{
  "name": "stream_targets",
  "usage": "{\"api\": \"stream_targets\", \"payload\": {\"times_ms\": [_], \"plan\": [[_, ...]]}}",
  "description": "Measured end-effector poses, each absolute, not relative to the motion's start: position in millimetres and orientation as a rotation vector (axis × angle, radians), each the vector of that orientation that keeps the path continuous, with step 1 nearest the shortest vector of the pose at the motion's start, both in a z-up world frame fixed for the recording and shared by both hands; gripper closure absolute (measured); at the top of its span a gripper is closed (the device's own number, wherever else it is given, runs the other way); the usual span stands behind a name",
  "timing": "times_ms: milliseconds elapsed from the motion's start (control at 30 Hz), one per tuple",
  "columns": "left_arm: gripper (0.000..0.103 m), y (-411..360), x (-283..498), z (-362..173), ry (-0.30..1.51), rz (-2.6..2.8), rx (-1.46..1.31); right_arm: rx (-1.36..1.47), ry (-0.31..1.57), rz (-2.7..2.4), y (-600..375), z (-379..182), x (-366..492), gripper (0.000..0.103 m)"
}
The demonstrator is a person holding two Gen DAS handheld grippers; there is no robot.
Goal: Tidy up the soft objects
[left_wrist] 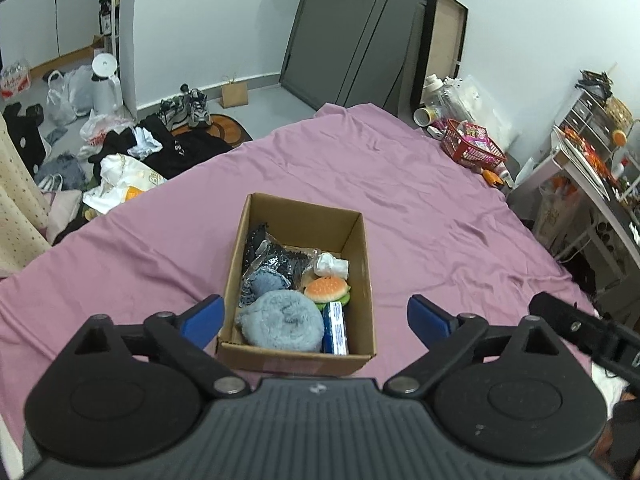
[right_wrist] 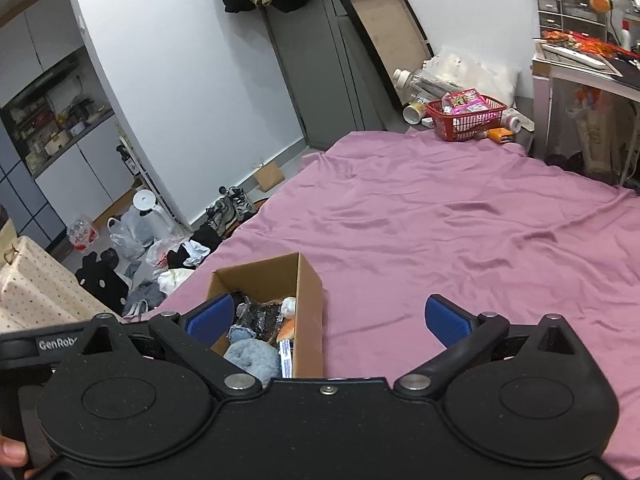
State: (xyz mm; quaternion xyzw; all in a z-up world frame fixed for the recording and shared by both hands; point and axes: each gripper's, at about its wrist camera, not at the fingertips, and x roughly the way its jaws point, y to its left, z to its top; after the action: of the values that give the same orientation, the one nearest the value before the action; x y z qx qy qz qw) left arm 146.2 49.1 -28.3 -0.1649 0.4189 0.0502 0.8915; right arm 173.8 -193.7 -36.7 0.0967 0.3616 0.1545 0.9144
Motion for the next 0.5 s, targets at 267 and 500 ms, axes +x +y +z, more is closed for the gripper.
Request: {"api": "stream_targets", "payload": {"times_ms": [267, 500], "plan": [[0.003, 34.8, 122.4, -9.2, 0.84, 0.101, -0.287, 0.199, 0.71, 0.332, -209.8, -21.9, 141.6, 0.0], [0.003, 25.4, 101.7, 1.0, 0.821, 0.095, -0.237, 0.188, 0.719, 0.3, -218.8, -17.2, 120.7, 0.0]]}}
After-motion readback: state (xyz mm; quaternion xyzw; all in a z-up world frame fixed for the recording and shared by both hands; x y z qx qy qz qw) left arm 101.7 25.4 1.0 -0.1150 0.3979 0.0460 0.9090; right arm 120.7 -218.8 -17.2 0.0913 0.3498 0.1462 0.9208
